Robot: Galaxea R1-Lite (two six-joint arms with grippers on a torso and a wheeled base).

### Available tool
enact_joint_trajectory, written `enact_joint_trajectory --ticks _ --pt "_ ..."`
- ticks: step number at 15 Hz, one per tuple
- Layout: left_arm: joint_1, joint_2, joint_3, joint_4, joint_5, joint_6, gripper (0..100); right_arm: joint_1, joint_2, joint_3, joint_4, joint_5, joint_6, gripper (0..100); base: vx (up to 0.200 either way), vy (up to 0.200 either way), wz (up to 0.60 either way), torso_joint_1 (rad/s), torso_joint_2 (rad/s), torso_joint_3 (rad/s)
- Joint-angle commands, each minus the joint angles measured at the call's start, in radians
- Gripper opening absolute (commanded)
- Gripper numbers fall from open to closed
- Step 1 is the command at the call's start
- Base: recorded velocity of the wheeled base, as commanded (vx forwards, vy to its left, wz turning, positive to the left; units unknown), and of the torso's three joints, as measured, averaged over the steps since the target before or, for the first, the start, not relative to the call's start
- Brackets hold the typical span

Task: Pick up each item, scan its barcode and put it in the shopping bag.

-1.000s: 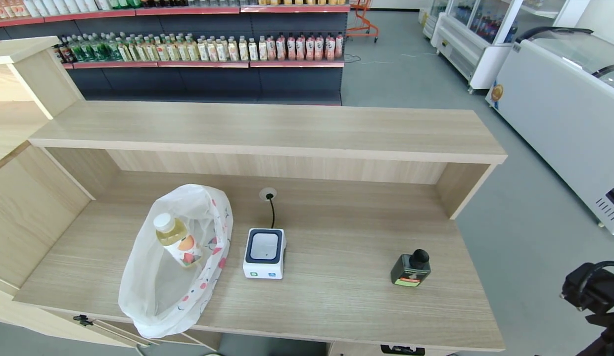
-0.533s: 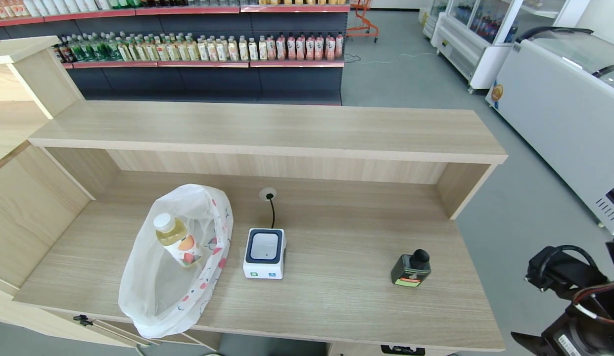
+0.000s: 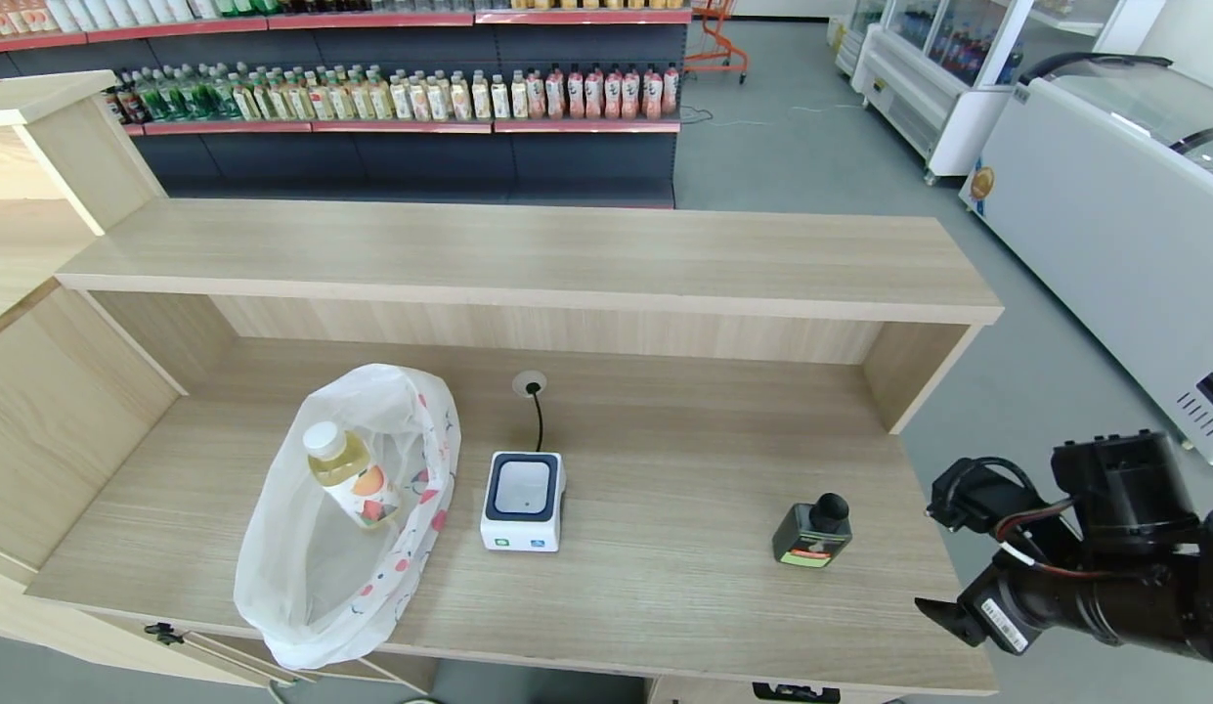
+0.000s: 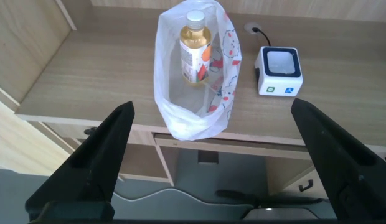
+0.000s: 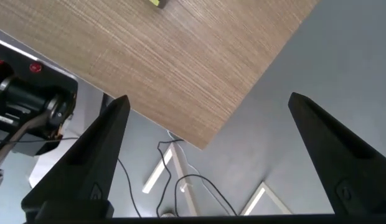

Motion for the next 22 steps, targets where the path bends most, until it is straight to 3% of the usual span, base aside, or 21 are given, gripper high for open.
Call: enact_joint_trajectory --ticks 1,5,10,22 --pt "0.000 0.000 0.000 0.000 0.000 0.000 100 0.000 0.105 -0.002 -0.036 0.033 -0.007 100 0.000 0.000 0.00 0.000 0.00 0.000" --pt "0.000 0.000 0.000 0.000 0.000 0.000 100 0.000 0.214 -0.028 -0.164 0.100 -0.023 100 0.000 0.000 0.00 0.000 0.00 0.000" --pt "0.000 0.000 0.000 0.000 0.000 0.000 100 0.010 0.297 -0.076 -0.221 0.181 -0.028 100 0.000 0.000 0.00 0.000 0.00 0.000" --pt "0.000 0.000 0.000 0.000 0.000 0.000 100 0.062 0.444 -0.188 -0.293 0.208 -0.025 100 0.000 0.000 0.00 0.000 0.00 0.000"
